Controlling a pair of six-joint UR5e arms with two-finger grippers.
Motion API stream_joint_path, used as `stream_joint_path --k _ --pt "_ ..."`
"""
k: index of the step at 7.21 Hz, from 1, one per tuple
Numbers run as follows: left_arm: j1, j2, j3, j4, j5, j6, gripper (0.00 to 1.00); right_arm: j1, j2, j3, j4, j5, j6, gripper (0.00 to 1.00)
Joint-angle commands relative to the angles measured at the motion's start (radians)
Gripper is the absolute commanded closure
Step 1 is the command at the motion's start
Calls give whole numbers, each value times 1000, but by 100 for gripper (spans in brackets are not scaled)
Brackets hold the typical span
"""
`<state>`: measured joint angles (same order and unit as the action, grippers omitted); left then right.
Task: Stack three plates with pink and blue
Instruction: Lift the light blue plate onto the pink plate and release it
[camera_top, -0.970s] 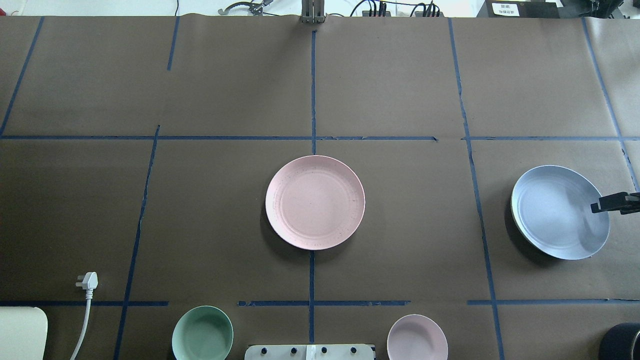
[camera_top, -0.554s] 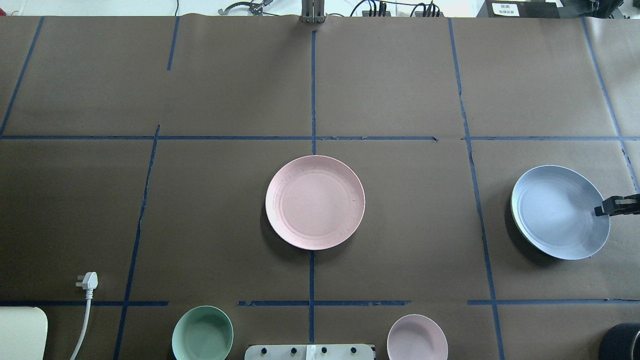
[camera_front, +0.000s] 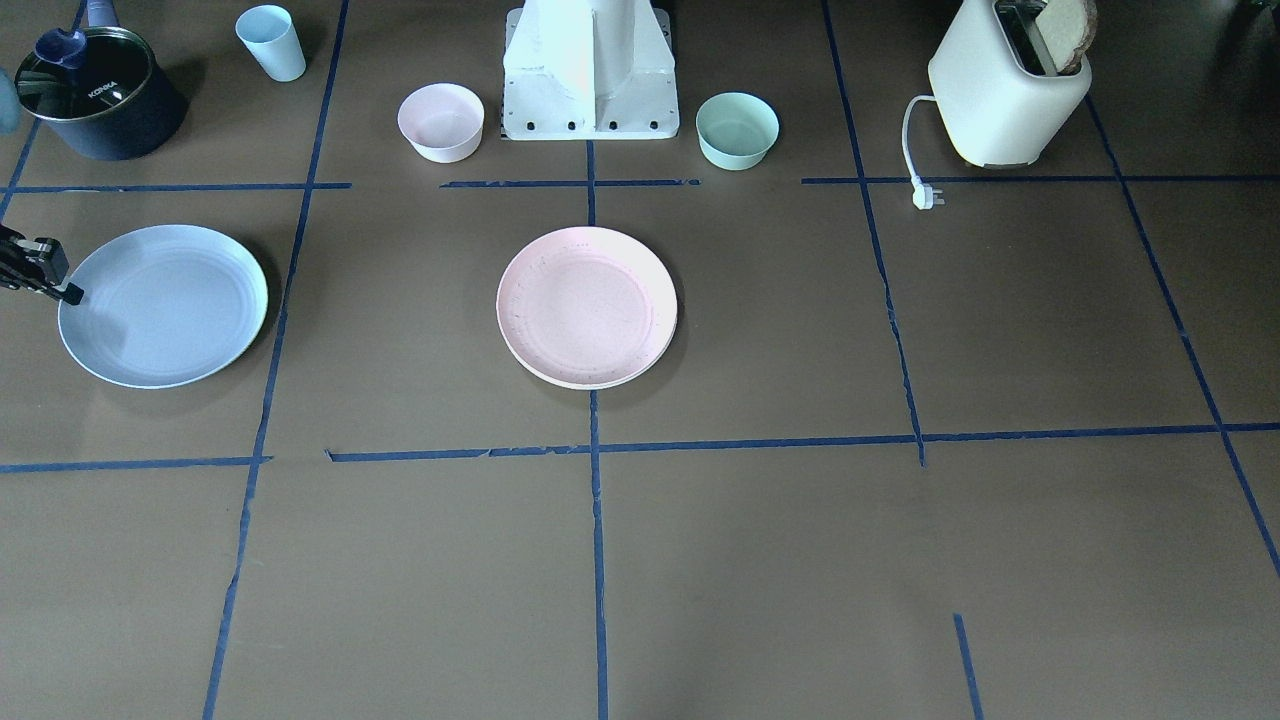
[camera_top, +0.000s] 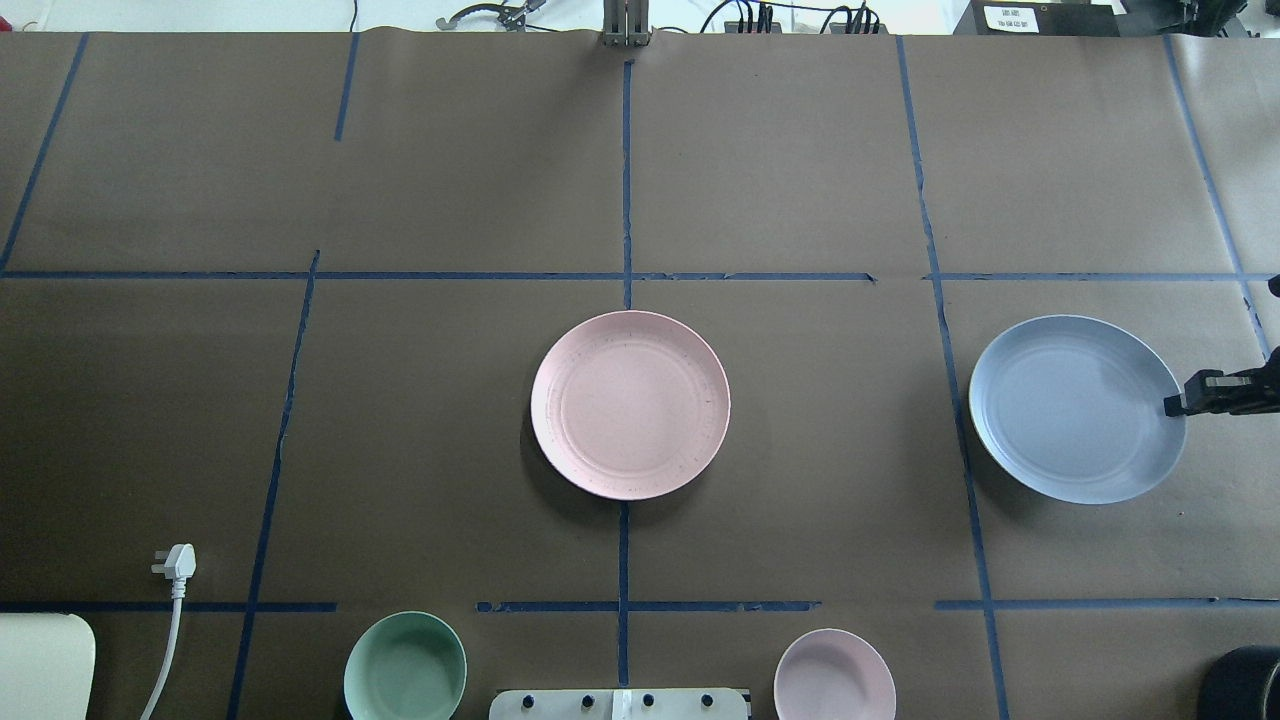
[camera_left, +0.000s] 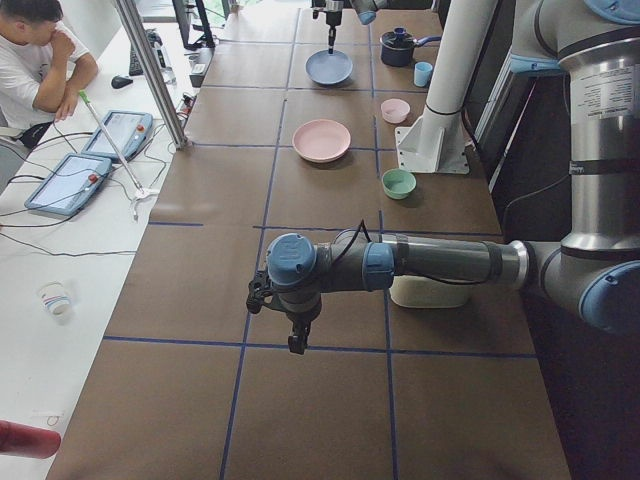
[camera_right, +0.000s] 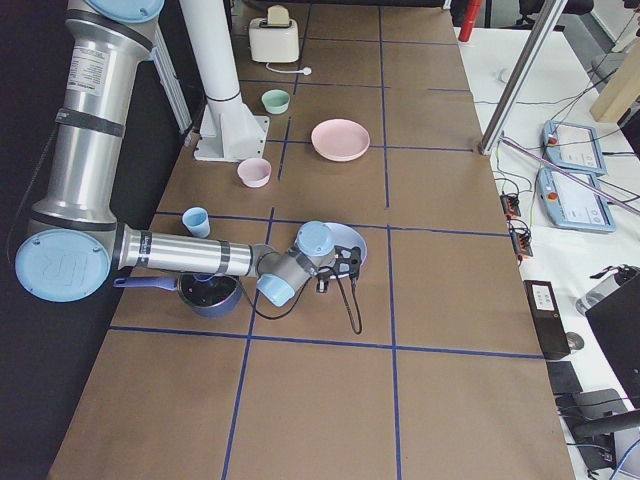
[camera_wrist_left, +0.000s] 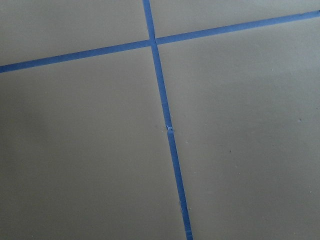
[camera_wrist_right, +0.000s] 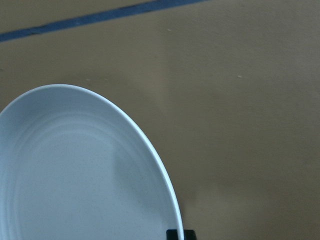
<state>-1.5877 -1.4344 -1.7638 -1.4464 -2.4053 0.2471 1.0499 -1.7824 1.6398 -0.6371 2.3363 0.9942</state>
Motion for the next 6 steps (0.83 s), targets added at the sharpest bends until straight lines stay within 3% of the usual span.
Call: stream_joint_path --k 1,3,5,6 --pt "0 0 0 -2 0 -3 0 -40 117 73 -9 18 239 100" --pt "0 0 0 0 0 -6 0 -185 310 80 -60 -46 456 100" --pt "0 0 0 0 0 -8 0 -334 484 151 -332 -234 500 100" --pt "0 0 0 0 0 -6 0 -406 562 159 -425 -286 553 100"
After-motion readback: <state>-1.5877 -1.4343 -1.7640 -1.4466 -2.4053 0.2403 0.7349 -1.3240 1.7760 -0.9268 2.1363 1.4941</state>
